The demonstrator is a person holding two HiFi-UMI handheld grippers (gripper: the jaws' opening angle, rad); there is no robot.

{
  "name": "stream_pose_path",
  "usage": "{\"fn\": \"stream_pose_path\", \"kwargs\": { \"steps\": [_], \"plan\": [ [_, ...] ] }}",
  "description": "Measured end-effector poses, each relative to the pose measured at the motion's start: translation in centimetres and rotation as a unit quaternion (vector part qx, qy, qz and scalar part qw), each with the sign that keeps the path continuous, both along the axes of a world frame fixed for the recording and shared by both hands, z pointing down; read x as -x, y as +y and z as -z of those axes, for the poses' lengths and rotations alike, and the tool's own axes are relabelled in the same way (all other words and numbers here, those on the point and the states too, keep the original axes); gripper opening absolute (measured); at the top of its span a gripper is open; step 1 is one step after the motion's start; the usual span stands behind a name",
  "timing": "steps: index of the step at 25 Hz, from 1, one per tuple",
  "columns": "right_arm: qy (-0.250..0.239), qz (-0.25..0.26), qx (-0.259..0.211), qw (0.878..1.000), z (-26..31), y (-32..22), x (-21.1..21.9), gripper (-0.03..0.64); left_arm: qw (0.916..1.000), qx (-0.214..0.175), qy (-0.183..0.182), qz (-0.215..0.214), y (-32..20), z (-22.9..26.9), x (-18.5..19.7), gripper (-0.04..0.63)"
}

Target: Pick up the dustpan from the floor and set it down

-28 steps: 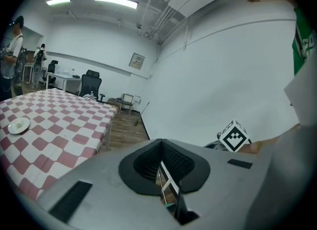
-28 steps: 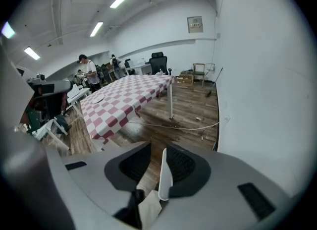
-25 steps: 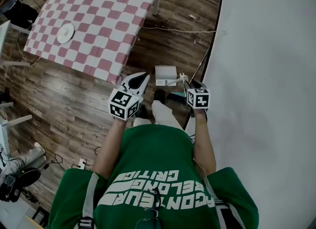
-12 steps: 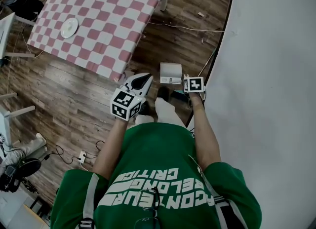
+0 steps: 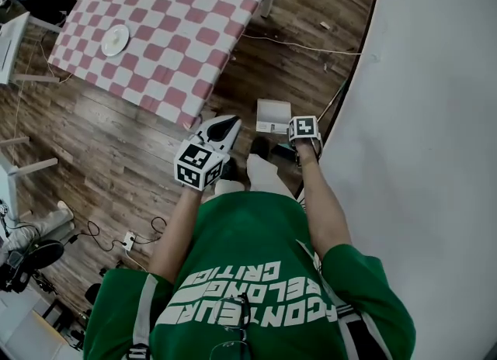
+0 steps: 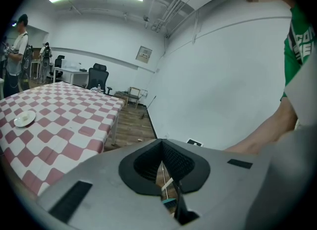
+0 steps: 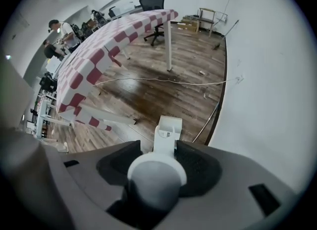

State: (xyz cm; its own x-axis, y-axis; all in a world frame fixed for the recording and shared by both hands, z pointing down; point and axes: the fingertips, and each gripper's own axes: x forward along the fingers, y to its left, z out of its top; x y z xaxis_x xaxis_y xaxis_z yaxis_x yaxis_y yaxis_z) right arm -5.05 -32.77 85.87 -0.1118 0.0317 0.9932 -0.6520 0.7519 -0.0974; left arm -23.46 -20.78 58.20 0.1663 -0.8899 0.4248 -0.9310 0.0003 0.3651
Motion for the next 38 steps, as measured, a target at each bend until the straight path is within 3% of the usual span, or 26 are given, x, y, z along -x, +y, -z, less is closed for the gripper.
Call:
{"fn": "stream_pose_path", "kwargs": {
  "steps": [7, 13, 15, 24, 38],
  "plan": [
    [0.008, 0.010, 0.004, 1.000, -0.3, -0.1, 0.1, 0.215, 0.9999, 0.004, 0.006, 0.013, 0.3, -0.6, 0.5, 0.003],
    [0.070, 0.027, -0.041, 0.996, -0.7, -0.6, -2.1, 0.118, 0.9999, 0.004, 0.008, 0.013, 0.4, -0.7, 0.6, 0.003],
    [0.076, 0.026, -0.047, 0.996, -0.6, -0.6, -2.4, 0.117, 0.9999, 0.004, 0.008, 0.013, 0.6, -0.7, 0.7, 0.003],
    [0.073, 0.021, -0.055, 0.996, -0.3, 0.3, -2.5, 0.117, 0.9999, 0.001, 0.001, 0.012, 1.6, -0.2, 1.3, 0.003],
    [0.028, -0.044, -0.087, 0.995, 4.8, -0.5, -5.2, 0.117, 0.9997, -0.019, -0.006, -0.013, 1.5, 0.8, 0.7, 0.003]
  ]
}}
